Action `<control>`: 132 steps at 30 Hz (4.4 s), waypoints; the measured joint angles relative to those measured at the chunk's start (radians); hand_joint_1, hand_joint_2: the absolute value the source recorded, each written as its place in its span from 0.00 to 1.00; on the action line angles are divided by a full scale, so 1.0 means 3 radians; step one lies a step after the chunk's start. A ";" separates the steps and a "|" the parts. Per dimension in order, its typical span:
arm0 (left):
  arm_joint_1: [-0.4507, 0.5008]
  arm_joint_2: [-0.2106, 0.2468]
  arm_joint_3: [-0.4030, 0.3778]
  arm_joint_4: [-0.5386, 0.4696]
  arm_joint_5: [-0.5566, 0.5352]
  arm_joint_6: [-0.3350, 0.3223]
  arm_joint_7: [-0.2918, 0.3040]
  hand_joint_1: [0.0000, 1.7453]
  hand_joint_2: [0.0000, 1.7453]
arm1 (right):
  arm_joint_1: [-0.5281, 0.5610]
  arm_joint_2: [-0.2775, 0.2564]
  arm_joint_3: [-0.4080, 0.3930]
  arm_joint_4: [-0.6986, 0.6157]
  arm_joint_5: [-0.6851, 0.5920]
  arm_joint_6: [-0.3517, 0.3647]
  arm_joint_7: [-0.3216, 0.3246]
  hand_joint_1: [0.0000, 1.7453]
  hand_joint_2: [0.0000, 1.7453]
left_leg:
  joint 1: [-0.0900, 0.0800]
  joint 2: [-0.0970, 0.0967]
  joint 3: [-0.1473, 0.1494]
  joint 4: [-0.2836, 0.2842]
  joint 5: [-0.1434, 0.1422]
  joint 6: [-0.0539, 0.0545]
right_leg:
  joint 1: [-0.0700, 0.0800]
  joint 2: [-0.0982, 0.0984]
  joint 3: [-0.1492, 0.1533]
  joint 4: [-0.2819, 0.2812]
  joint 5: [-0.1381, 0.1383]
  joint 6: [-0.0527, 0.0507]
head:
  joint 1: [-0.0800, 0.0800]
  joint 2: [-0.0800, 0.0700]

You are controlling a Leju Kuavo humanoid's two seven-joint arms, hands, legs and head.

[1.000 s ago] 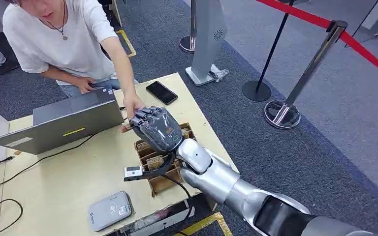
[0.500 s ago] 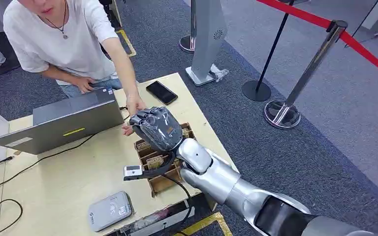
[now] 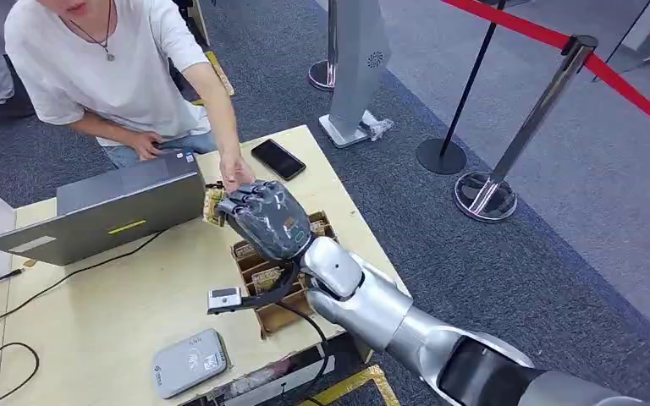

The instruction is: Pass the card to the sensor for recognition and then transmit it.

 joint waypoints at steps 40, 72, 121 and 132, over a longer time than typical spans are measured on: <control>0.0005 -0.0001 0.0000 0.0000 0.0053 0.0034 0.0038 0.00 0.00 | 0.0159 -0.0106 0.0147 -0.0791 -0.3172 0.2389 -0.0852 1.00 1.00 | 0.0000 0.0000 0.0000 0.0000 0.0000 0.0000 | 0.0000 0.0000 0.0000 0.0000 0.0000 0.0000 | 0.0000 0.0000; 0.0002 -0.0001 0.0000 0.0000 0.0044 0.0062 0.0108 0.00 0.00 | 0.0191 0.0112 0.0763 0.0280 -0.2829 0.1670 -0.0923 1.00 1.00 | 0.0000 -0.0001 0.0000 0.0000 0.0000 0.0000 | 0.0000 0.0000 0.0001 0.0000 0.0000 0.0000 | 0.0001 0.0000; 0.0000 -0.0005 -0.0017 0.0000 -0.0088 0.0034 0.0108 0.00 0.00 | 0.0630 0.0379 0.1059 0.0627 -0.1246 0.0538 -0.0281 1.00 1.00 | 0.0000 0.0000 0.0000 0.0000 0.0000 0.0000 | 0.0000 0.0000 0.0001 0.0000 0.0000 0.0000 | 0.0000 0.0000; 0.0000 -0.0004 -0.0017 0.0000 -0.0102 0.0034 0.0108 0.00 0.00 | 0.0597 0.0497 0.1049 0.0837 -0.1172 0.0514 -0.0247 1.00 1.00 | 0.0000 0.0000 0.0000 0.0000 0.0000 0.0000 | 0.0000 0.0000 0.0001 0.0000 0.0000 0.0000 | 0.0001 0.0000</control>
